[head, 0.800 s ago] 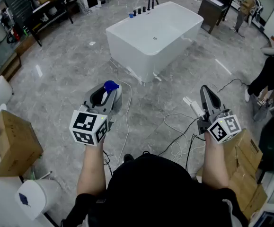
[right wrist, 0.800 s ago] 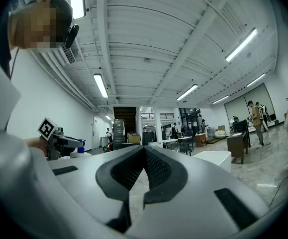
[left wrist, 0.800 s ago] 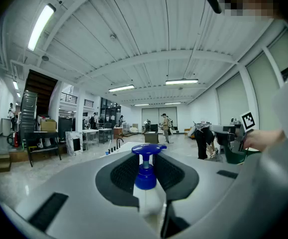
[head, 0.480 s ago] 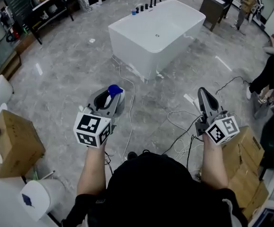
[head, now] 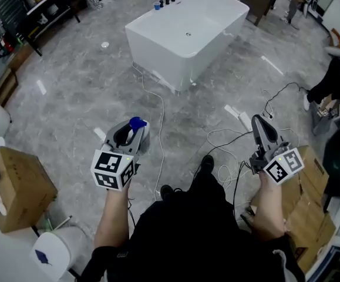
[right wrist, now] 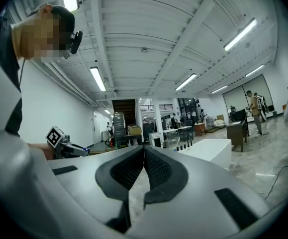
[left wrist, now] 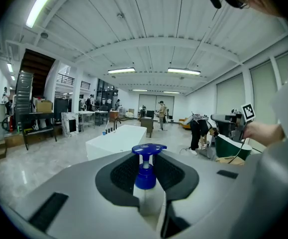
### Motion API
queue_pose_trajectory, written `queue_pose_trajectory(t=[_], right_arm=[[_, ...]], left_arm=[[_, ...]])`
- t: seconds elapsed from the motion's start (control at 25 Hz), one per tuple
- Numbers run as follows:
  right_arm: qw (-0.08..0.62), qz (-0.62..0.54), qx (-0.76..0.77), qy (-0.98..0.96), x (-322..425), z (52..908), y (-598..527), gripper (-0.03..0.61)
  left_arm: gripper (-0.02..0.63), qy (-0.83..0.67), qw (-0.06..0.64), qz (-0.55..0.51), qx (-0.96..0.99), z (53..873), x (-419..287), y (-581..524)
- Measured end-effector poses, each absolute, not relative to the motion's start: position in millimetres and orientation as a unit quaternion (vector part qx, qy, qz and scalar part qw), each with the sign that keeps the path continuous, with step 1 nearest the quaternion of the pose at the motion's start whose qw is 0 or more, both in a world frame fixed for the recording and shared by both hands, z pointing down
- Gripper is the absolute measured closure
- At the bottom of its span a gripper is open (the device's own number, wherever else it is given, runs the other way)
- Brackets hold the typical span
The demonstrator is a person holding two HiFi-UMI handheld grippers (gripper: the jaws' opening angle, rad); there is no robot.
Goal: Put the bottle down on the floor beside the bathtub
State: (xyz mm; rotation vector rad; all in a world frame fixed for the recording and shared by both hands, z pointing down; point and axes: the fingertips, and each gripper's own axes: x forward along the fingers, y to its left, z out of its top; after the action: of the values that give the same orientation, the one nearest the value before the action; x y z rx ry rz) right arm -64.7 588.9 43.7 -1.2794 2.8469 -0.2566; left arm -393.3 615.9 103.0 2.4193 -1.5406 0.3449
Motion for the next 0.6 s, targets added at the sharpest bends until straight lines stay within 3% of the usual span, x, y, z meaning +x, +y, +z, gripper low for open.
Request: queue_pose_trajectory(t=[0.36,0.6], right_arm=[[0.008,-0.118,-0.389,0.914,-36.8,72.8,489.6,0.551],[0.005,-0.137,-0.379,0.915,21.0,83.8,404.2,0.551]], left_arm=[[0.52,-0.533,0.136,0.123,0.826,115.1,-351.2,515.9],[0.52,-0.519,0.14,0.124,0.834,111.3,-284.8,423.6]])
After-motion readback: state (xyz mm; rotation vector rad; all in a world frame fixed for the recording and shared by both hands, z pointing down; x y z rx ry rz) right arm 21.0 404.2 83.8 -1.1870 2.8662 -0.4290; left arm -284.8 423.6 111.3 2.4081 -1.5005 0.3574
